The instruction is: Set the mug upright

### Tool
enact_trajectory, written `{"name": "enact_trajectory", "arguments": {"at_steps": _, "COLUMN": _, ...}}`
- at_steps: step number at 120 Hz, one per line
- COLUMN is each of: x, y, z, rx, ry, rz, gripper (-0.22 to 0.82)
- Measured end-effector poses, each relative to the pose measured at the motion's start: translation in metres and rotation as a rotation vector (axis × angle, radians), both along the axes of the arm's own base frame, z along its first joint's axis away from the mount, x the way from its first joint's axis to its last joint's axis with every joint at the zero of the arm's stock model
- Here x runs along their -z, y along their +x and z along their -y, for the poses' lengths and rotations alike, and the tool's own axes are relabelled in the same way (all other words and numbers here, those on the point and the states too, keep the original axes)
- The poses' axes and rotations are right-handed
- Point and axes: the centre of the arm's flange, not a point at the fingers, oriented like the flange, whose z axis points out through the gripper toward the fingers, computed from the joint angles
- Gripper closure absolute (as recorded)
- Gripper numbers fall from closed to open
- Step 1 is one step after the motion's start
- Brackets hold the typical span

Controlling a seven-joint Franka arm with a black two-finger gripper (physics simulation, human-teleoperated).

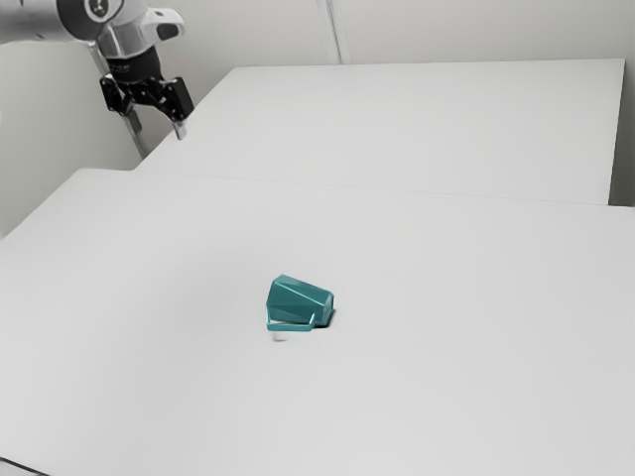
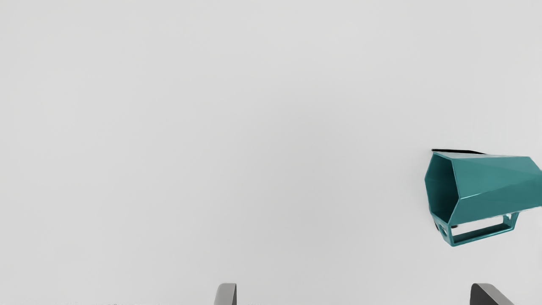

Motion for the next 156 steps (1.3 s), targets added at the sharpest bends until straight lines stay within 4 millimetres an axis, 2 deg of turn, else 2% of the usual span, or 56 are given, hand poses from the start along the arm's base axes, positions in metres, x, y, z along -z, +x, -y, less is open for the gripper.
{"name": "enact_trajectory", "arguments": {"at_steps": 8, "x": 0.000, "y": -0.003, "z": 0.002, "rx": -0.002, "ry": -0.017, "rz": -0.011, "gripper": 0.00}}
{"name": "enact_trajectory", "arguments": {"at_steps": 17, "x": 0.014, "y": 0.002, "z": -0.005, "rx": -0.018, "ry": -0.063, "rz": -0.028, "gripper": 0.00}}
{"name": "enact_trajectory", "arguments": {"at_steps": 24, "x": 0.047, "y": 0.010, "z": -0.032, "rx": -0.073, "ry": -0.143, "rz": -0.056, "gripper": 0.00}}
{"name": "enact_trajectory", "arguments": {"at_steps": 28, "x": 0.074, "y": 0.012, "z": -0.047, "rx": -0.111, "ry": -0.202, "rz": -0.077, "gripper": 0.00}}
{"name": "enact_trajectory", "arguments": {"at_steps": 36, "x": 0.125, "y": 0.011, "z": -0.060, "rx": -0.173, "ry": -0.340, "rz": -0.101, "gripper": 0.00}}
{"name": "enact_trajectory", "arguments": {"at_steps": 47, "x": 0.179, "y": -0.001, "z": -0.054, "rx": -0.239, "ry": -0.557, "rz": -0.102, "gripper": 0.00}}
{"name": "enact_trajectory", "arguments": {"at_steps": 63, "x": 0.244, "y": -0.042, "z": -0.021, "rx": -0.311, "ry": -0.842, "rz": -0.114, "gripper": 0.00}}
{"name": "enact_trajectory", "arguments": {"at_steps": 71, "x": 0.268, "y": -0.054, "z": -0.009, "rx": -0.331, "ry": -0.928, "rz": -0.104, "gripper": 0.00}}
{"name": "enact_trajectory", "arguments": {"at_steps": 86, "x": 0.292, "y": -0.059, "z": 0.005, "rx": -0.317, "ry": -1.003, "rz": -0.066, "gripper": 0.00}}
{"name": "enact_trajectory", "arguments": {"at_steps": 109, "x": 0.319, "y": -0.059, "z": 0.010, "rx": -0.276, "ry": -1.038, "rz": -0.029, "gripper": 0.00}}
{"name": "enact_trajectory", "arguments": {"at_steps": 156, "x": 0.351, "y": -0.052, "z": 0.038, "rx": -0.189, "ry": -1.074, "rz": 0.015, "gripper": 0.00}}
